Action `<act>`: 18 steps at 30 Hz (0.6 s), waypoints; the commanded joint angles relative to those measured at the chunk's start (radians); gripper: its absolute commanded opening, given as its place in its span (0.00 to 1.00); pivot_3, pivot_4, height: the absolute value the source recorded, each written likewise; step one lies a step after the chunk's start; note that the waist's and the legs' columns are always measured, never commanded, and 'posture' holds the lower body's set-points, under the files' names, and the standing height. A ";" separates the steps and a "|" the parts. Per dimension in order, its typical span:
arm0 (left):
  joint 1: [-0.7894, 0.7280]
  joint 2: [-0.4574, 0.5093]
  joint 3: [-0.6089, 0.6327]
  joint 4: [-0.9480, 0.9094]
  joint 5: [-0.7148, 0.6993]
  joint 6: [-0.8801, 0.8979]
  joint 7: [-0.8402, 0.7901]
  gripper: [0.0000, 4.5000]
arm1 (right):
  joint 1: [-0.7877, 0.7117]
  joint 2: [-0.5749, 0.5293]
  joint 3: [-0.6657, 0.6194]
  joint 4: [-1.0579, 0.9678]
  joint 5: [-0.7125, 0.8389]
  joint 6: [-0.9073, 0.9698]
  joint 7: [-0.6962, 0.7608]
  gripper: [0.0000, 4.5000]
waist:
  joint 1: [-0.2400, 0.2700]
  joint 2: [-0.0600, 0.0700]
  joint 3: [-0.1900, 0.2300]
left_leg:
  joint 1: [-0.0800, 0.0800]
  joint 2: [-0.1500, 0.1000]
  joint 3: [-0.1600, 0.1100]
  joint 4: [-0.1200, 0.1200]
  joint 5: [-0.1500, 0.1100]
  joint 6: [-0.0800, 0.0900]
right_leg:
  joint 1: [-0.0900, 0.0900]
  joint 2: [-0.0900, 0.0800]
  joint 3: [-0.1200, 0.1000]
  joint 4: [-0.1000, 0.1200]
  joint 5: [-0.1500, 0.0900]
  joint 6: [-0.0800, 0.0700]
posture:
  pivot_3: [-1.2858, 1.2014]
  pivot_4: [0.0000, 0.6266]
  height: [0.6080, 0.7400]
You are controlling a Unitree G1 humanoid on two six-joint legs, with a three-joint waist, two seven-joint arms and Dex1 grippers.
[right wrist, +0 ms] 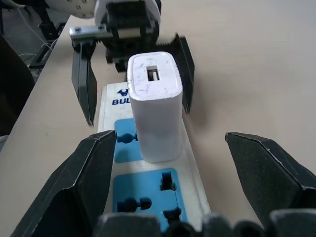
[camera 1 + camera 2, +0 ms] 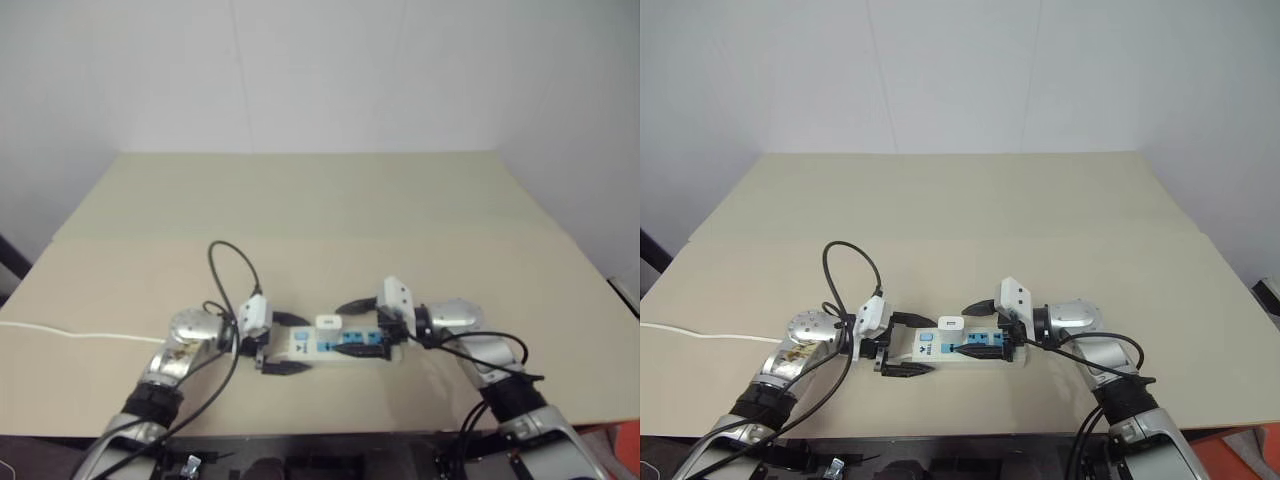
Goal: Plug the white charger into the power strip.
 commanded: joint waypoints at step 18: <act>0.190 0.242 0.282 -0.370 -0.242 0.207 0.010 1.00 | 0.185 -0.301 -0.371 -0.426 0.206 0.161 -0.018 0.94 | -0.001 0.005 0.022 | -0.019 0.000 -0.007 -0.001 0.000 0.000 | -0.022 -0.001 0.001 0.002 0.001 -0.001 | 0.52 0.24 1.00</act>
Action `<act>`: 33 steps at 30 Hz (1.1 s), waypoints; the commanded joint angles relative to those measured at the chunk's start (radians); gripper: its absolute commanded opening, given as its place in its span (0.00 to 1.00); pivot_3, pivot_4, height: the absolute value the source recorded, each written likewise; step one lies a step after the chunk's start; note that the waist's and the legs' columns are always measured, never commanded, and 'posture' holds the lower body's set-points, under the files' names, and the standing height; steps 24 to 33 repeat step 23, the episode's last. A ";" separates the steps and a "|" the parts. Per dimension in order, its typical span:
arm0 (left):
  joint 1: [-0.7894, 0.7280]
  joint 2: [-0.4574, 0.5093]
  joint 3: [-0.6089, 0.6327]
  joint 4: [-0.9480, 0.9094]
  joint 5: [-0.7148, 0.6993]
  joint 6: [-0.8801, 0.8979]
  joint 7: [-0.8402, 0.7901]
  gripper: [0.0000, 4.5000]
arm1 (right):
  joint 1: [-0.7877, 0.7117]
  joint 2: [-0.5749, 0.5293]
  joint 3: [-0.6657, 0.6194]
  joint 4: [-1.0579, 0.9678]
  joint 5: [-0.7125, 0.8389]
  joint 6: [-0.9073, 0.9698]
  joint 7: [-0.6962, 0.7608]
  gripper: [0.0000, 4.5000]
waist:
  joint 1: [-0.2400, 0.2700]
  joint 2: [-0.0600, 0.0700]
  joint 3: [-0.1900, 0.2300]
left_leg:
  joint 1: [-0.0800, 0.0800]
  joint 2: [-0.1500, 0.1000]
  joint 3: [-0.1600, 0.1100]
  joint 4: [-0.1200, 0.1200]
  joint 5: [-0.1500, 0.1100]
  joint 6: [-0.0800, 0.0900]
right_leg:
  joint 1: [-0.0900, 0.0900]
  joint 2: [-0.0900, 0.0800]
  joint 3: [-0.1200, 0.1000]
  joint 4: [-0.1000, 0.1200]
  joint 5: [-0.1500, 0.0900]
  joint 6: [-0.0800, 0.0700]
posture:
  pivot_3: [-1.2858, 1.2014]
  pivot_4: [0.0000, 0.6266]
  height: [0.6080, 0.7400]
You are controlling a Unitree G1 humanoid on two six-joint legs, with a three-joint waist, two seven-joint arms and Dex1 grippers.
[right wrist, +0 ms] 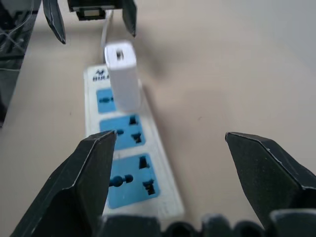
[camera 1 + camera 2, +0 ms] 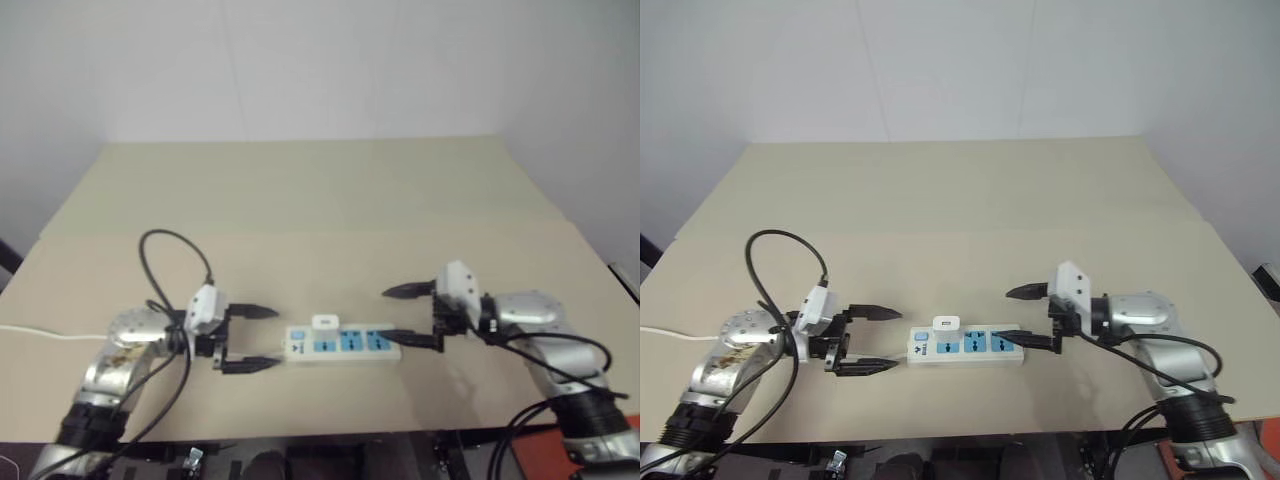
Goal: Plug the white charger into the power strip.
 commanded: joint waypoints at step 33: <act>0.131 0.136 0.184 -0.171 -0.087 0.119 0.076 1.00 | 0.236 -0.146 -0.290 -0.165 0.093 0.061 -0.063 0.94 | 0.002 0.001 0.005 | 0.005 0.001 0.009 0.000 0.000 0.000 | 0.006 0.000 -0.001 -0.001 0.000 0.000 | 0.52 0.24 1.00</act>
